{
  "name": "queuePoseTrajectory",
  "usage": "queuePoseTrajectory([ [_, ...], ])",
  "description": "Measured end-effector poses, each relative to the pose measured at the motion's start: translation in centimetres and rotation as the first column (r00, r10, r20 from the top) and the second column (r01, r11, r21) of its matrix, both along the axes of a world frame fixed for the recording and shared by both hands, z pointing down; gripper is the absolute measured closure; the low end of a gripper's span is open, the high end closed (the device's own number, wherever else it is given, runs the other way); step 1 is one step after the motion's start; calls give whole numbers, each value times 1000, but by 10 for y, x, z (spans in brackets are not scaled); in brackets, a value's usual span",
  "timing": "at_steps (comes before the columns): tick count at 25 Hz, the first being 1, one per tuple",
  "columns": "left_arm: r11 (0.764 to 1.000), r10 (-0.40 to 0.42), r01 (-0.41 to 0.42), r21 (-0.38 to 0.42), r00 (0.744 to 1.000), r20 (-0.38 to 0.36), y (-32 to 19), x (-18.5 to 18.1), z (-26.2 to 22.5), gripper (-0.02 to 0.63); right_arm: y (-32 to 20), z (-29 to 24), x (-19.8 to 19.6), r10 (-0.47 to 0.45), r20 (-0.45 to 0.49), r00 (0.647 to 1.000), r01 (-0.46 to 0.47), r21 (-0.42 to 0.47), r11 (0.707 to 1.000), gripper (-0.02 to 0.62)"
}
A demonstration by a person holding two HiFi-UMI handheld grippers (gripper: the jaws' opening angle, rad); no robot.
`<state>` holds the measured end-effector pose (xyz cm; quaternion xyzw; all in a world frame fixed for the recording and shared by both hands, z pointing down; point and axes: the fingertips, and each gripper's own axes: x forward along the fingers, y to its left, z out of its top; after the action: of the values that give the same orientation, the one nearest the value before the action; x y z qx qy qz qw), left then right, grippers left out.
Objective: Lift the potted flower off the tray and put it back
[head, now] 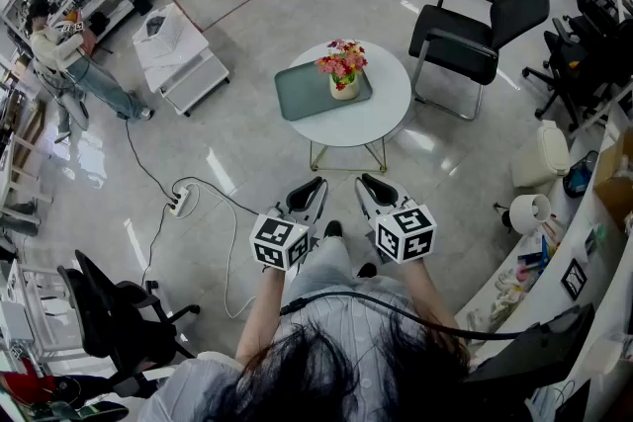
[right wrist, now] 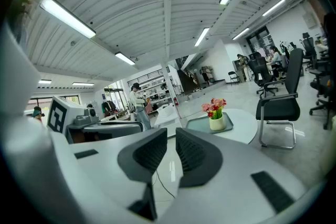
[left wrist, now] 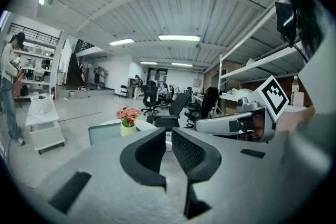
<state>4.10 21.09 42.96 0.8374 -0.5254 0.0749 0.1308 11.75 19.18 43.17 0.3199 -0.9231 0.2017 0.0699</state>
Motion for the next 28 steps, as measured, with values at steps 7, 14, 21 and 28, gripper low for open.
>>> queuePoseTrajectory([
  [7,1000,9,-8,-16,1000,5,1,3,5,565,2,3,1,-3,-7,1000,3,-6,1000,525],
  [14,1000,11,-11,-8,1000,-22,6,4,9,565,1,5,2,13,9,1000,-13,-11,1000,525],
  [21,999,17,-17,-34,1000,-7,12,7,16,565,6,8,1,-9,-3,1000,9,-13,1000,523],
  [28,999,13,-13,-43,1000,-1,16,8,19,565,7,13,0,-24,4,1000,24,-25,999,523],
])
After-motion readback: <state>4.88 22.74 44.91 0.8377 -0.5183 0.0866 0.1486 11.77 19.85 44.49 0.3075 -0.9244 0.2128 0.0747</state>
